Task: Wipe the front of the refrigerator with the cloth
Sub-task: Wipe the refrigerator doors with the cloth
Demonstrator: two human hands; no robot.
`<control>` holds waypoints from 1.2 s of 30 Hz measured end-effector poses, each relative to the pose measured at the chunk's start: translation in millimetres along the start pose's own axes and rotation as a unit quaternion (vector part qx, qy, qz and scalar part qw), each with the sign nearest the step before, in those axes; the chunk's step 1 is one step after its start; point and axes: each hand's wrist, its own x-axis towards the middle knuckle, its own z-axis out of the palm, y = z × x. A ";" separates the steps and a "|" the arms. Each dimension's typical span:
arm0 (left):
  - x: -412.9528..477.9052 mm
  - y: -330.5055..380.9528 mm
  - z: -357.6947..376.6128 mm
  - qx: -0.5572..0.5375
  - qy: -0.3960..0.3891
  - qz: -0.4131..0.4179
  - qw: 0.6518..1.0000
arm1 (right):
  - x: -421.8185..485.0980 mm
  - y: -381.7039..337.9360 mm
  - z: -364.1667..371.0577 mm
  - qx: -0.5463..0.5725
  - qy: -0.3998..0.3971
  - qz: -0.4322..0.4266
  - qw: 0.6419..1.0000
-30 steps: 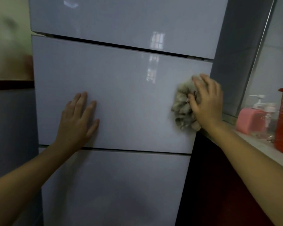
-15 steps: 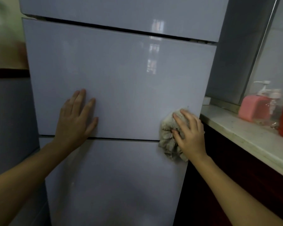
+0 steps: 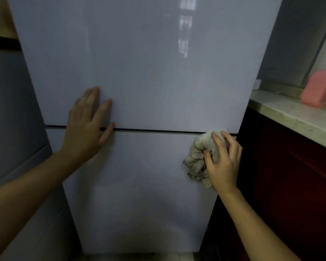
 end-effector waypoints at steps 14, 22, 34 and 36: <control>-23.9 -24.3 -9.7 0.018 -0.015 0.016 1.000 | -12.3 -34.2 15.7 0.048 0.010 0.010 0.999; -103.9 -47.5 -9.6 0.019 -0.056 -0.079 0.995 | 0.4 -110.1 73.9 0.057 0.002 -0.141 0.988; -139.2 -59.9 -18.1 0.023 -0.093 -0.094 0.991 | -21.4 -123.5 84.2 0.060 -0.050 -0.213 0.974; -137.9 -65.5 -21.1 0.023 -0.091 -0.075 0.993 | -22.8 -119.4 79.3 0.050 -0.041 -0.193 0.979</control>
